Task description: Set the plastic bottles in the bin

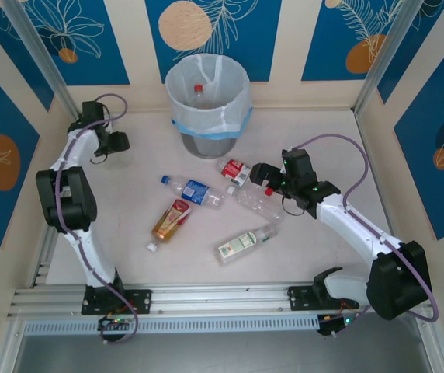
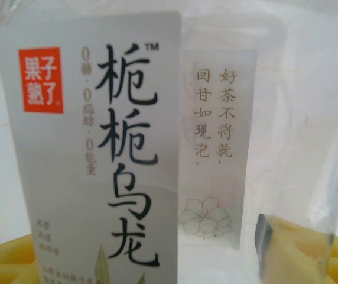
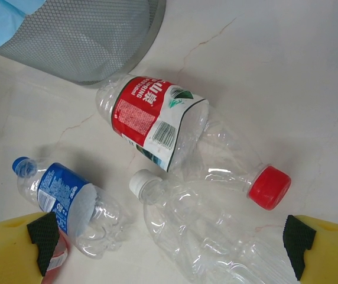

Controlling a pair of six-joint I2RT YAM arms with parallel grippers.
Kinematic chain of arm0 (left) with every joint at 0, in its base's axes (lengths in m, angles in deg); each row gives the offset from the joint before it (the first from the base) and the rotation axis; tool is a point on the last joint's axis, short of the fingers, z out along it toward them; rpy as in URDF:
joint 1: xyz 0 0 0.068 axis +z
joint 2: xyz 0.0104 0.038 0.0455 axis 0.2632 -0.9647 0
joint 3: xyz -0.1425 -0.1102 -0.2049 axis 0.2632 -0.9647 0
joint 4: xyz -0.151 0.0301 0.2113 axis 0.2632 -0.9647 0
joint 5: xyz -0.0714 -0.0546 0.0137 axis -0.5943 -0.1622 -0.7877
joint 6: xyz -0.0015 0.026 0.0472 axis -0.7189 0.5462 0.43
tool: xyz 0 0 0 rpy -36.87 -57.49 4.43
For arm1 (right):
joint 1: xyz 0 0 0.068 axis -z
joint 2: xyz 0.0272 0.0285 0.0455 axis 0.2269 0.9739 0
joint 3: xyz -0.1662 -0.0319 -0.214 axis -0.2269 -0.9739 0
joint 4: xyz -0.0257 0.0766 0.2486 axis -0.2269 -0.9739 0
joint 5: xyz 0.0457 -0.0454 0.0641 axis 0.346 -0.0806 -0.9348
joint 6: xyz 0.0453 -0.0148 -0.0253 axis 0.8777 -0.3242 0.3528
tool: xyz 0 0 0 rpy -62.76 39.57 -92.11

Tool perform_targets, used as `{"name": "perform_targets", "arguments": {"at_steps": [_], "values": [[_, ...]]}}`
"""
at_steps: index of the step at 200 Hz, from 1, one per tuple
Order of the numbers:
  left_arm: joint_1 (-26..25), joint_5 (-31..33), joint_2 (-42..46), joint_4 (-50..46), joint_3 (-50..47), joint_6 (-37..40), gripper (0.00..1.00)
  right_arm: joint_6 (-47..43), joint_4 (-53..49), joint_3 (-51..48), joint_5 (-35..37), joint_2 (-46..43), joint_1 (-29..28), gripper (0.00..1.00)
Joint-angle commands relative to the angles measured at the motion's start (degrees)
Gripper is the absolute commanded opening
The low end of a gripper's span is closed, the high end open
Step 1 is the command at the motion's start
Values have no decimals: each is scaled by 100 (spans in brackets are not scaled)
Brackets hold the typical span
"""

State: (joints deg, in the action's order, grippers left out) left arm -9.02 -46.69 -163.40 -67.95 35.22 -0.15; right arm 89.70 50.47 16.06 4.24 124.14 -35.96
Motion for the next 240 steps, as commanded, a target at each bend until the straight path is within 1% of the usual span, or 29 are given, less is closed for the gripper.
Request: {"name": "perform_targets", "arguments": {"at_steps": [1, 18, 49, 77, 105, 115, 133, 140, 156, 170, 196, 214, 240], "values": [[-201, -288, 442, 165, -204, -212, 58, -88, 1, 174, -323, 31, 17, 100], [-433, -280, 683, 182, -372, -260, 59, -248, -93, 273, -451, 125, 3, 100], [-788, -219, 1136, 366, -728, -459, 58, -366, -312, 467, -383, 276, -39, 100], [-1093, -274, 1589, 496, -991, -584, 59, -386, -295, 525, -338, 347, -87, 100], [-1414, -187, 2078, 575, -1171, -668, 59, -500, -176, 549, -366, 399, -158, 100], [-1506, -124, 2237, 640, -1206, -685, 59, -547, -150, 577, -365, 425, -191, 100], [-1655, 243, 2428, 710, -1190, -583, 59, -609, -154, 675, -390, 479, -233, 100], [-1678, 282, 2479, 725, -1173, -577, 59, -647, -154, 715, -406, 483, -252, 100], [-1706, 86, 2598, 799, -1130, -663, 59, -778, -58, 756, -555, 464, -311, 100], [-1768, -119, 2715, 946, -1112, -717, 59, -961, 218, 672, -662, 383, -401, 100], [-1979, -335, 2876, 1278, -1016, -397, 61, -1120, 606, 588, -741, 337, -526, 100], [-2060, -607, 2912, 1591, -929, -366, 62, -1250, 528, 738, -821, 389, -570, 99], [-2352, -811, 2873, 2007, -798, -294, 61, -1384, 285, 1010, -590, 495, -631, 99]]}}
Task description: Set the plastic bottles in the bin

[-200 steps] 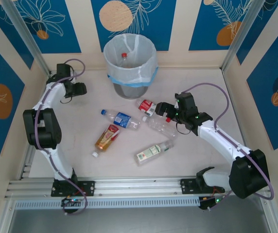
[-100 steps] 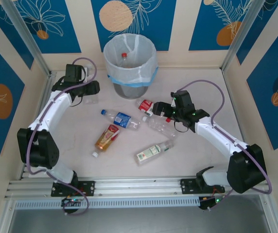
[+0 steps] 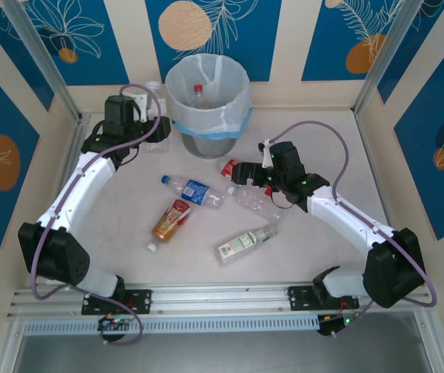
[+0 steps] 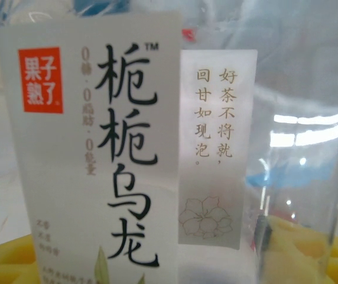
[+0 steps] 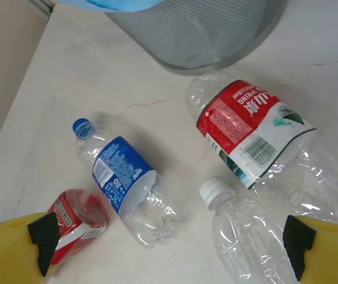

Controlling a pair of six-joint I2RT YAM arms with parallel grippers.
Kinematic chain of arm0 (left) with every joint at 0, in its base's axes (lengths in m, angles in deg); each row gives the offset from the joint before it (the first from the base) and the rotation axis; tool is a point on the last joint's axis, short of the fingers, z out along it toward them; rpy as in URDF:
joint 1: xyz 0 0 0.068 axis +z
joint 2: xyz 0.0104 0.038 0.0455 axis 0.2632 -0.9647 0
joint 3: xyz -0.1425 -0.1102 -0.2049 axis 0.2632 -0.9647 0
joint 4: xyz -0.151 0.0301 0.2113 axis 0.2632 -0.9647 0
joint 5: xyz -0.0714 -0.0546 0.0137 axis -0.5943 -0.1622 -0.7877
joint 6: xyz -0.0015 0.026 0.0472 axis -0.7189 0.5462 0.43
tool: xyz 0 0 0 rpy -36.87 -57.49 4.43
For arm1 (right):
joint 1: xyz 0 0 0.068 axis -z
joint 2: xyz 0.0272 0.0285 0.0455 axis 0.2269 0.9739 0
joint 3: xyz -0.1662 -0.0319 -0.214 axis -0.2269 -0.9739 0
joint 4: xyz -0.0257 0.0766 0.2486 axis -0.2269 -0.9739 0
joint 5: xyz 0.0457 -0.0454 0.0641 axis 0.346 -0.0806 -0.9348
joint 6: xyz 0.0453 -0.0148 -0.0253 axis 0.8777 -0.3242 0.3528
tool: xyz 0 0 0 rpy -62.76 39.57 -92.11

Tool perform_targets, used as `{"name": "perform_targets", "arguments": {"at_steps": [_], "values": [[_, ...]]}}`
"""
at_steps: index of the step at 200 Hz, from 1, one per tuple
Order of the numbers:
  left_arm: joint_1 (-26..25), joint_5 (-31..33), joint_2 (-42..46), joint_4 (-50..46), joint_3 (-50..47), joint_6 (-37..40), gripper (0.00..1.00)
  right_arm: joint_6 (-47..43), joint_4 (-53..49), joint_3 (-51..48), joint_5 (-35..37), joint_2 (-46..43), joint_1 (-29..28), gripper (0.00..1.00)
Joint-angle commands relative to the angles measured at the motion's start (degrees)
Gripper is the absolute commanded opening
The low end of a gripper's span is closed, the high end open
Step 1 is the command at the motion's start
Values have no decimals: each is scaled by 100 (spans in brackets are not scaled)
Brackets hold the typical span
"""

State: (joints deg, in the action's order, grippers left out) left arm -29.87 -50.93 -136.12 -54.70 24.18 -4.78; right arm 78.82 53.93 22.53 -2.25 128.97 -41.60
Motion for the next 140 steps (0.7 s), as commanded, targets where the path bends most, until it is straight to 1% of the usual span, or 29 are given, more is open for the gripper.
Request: {"name": "perform_targets", "arguments": {"at_steps": [1, 17, 35, 58, 75, 107, 140], "values": [[-282, -391, 145, 702, 307, 182, 61, -293, -69, 371, 71, 13, -68, 99], [-471, -428, 113, 909, 427, 237, 61, -287, -133, 464, 240, 55, -86, 99], [-608, -427, -32, 821, 813, 273, 62, -298, -135, 515, 341, 51, -95, 99], [-744, -704, -327, 778, 1281, 274, 61, -333, -129, 563, 444, 47, -114, 99], [-862, -864, -645, 627, 1724, 370, 62, -360, -186, 612, 554, 47, -114, 99], [-1081, -873, -1316, 376, 2617, 588, 61, -388, -336, 687, 610, 29, -128, 99], [-1181, -1002, -1985, 149, 3446, 687, 62, -395, -455, 658, 755, -79, -156, 99]]}}
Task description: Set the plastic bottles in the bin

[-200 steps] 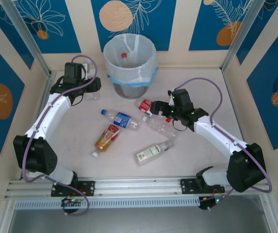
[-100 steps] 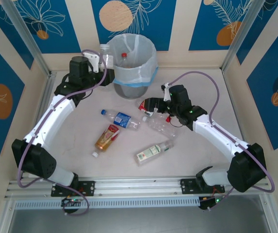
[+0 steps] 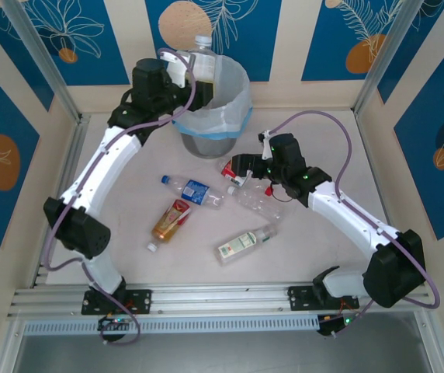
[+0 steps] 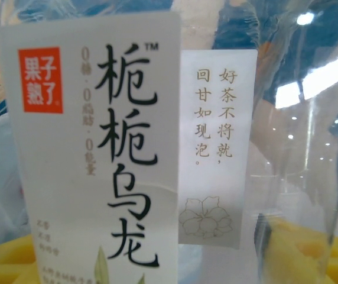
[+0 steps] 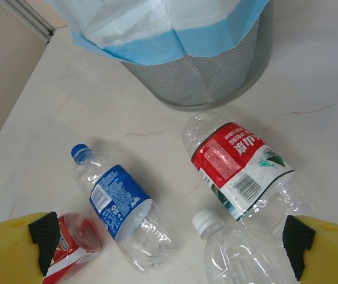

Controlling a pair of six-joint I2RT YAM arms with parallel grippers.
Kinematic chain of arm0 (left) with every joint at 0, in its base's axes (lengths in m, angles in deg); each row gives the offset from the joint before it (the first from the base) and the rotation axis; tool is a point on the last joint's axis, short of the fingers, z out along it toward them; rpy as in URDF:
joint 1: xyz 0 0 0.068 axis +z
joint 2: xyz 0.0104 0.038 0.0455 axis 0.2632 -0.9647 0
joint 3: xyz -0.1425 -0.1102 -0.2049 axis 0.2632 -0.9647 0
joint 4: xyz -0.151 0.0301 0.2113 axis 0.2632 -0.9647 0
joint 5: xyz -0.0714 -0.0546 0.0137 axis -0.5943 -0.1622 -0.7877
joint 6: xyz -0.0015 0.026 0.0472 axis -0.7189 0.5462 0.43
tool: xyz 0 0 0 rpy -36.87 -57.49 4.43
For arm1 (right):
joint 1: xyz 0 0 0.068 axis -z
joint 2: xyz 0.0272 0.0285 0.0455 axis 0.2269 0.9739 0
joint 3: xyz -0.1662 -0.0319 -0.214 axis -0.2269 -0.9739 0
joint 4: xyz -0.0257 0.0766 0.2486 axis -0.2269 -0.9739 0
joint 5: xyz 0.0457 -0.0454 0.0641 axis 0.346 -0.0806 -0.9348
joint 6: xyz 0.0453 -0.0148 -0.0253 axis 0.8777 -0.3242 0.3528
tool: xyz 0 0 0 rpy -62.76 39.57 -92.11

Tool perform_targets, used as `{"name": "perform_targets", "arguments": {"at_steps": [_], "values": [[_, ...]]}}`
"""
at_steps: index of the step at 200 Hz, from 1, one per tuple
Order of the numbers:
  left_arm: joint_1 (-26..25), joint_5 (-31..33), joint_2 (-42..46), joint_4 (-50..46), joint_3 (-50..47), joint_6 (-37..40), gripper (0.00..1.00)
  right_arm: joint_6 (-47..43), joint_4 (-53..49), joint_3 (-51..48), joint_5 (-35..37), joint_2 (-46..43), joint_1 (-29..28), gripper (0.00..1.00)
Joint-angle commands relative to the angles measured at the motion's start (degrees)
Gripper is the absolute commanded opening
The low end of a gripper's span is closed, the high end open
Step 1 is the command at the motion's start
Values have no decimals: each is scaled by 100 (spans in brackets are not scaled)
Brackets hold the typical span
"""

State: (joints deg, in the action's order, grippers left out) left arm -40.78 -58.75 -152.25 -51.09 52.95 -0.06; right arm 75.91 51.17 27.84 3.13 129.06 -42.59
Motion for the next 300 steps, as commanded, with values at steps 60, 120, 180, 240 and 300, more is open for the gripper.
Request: {"name": "perform_targets", "arguments": {"at_steps": [60, 120, 180, 240, 300], "values": [[-102, 311, -1449, -584, 1996, 789, 64, -72, -372, -51, 462, -400, -76, 99], [-81, 663, -2448, -650, 3373, 1243, 66, -11, -405, -240, 614, -678, -79, 99], [-68, 1073, -2873, -185, 3386, 1366, 67, 43, -505, -459, 747, -1053, -85, 99], [18, 1220, -3330, -254, 3443, 1460, 67, 123, -563, -609, 854, -1192, -85, 99], [109, 1120, -3581, -381, 3446, 1517, 67, 122, -496, -524, 832, -1036, -84, 99]]}}
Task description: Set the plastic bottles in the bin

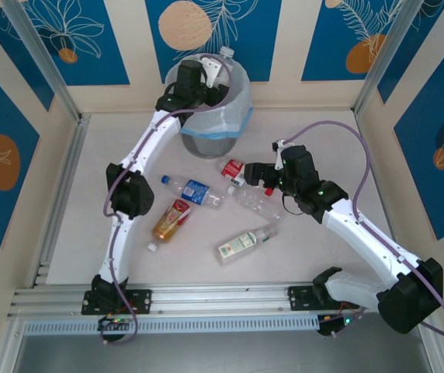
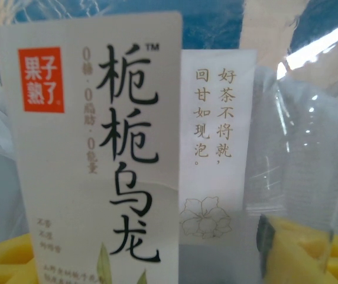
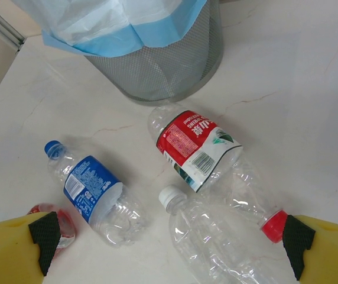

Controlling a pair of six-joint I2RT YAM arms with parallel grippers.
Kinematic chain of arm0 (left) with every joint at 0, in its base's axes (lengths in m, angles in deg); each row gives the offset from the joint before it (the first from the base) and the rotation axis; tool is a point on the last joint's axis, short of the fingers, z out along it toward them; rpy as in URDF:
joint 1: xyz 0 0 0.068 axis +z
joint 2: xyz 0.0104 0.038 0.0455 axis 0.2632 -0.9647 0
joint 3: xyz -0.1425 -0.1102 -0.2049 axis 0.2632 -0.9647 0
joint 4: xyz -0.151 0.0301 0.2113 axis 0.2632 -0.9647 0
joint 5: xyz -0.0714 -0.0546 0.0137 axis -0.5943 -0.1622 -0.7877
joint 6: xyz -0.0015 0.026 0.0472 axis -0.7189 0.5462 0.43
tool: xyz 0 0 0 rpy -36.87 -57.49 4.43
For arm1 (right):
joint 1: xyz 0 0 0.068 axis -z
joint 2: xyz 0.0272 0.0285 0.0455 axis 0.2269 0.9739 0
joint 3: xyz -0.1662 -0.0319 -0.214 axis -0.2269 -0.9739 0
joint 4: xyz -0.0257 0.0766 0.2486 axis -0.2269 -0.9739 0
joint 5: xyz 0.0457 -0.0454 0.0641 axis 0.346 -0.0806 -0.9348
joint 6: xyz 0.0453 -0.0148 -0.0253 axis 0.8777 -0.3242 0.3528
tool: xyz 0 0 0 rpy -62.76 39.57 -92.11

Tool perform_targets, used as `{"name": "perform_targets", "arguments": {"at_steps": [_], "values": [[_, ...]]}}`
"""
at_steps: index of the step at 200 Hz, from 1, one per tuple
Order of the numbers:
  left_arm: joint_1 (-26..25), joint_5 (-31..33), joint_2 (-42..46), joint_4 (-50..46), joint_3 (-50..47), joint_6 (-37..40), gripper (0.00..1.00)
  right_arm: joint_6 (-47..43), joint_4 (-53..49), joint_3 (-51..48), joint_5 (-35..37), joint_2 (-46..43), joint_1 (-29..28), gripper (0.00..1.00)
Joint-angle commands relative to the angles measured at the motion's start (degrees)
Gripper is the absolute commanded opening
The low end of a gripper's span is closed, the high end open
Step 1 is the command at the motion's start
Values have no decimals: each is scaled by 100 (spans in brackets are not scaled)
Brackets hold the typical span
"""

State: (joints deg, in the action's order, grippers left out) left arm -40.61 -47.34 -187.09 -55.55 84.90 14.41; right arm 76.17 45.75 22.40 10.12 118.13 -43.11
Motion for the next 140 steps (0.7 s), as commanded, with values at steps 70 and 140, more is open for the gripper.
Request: {"name": "perform_targets", "arguments": {"at_steps": [70, 140], "values": [[110, -423, -242, 97, 281, -140, 75, 132, -8, 146, 84, 284, -36, 99], [117, -609, -98, 183, 293, -507, 88, 158, -42, 208, 39, 340, -33, 99]]}}
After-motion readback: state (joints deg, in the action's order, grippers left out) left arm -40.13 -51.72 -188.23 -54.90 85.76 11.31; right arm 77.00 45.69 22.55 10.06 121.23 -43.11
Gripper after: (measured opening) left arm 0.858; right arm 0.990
